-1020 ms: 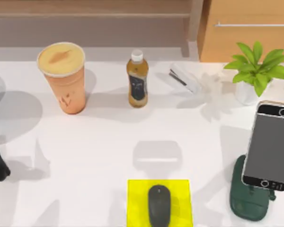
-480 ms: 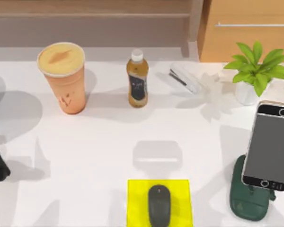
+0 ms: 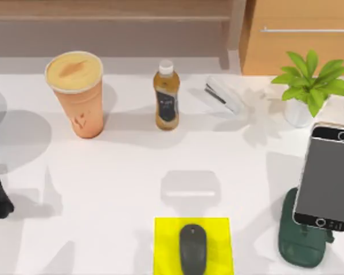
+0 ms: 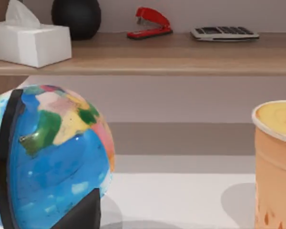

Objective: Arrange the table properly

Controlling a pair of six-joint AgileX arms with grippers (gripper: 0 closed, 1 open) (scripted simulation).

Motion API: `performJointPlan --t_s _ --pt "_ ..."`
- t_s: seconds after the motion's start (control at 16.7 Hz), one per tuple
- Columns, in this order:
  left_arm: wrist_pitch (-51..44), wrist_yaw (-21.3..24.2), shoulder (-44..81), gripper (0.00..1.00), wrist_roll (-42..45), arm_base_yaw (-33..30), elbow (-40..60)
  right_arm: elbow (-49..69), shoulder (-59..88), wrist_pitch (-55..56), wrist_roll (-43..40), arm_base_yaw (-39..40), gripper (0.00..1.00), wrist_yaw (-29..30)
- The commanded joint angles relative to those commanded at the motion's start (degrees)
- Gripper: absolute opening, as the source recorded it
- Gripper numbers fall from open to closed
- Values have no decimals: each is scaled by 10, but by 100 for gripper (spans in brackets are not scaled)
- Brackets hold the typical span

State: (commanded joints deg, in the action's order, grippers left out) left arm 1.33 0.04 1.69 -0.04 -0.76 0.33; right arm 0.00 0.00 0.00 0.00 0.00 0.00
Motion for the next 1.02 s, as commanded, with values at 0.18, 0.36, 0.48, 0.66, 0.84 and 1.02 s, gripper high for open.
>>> performJointPlan --t_s 0.18,0.36,0.48,0.66,0.84,1.02 --pt "49 -1 69 100 -1 -26 11 0 0 0 0 0 100 0" --pt "124 -9 182 100 -3 -64 27 0 0 0 0 0 100 0" --pt "185 -18 277 100 -5 -91 39 0 0 0 0 0 100 0" --pt "289 -39 438 100 -8 -131 63 0 0 0 0 0 100 0" --pt "402 -67 608 100 -10 -168 92 0 0 0 0 0 100 0" --pt "518 -100 775 100 -13 -199 126 0 0 0 0 0 100 0"
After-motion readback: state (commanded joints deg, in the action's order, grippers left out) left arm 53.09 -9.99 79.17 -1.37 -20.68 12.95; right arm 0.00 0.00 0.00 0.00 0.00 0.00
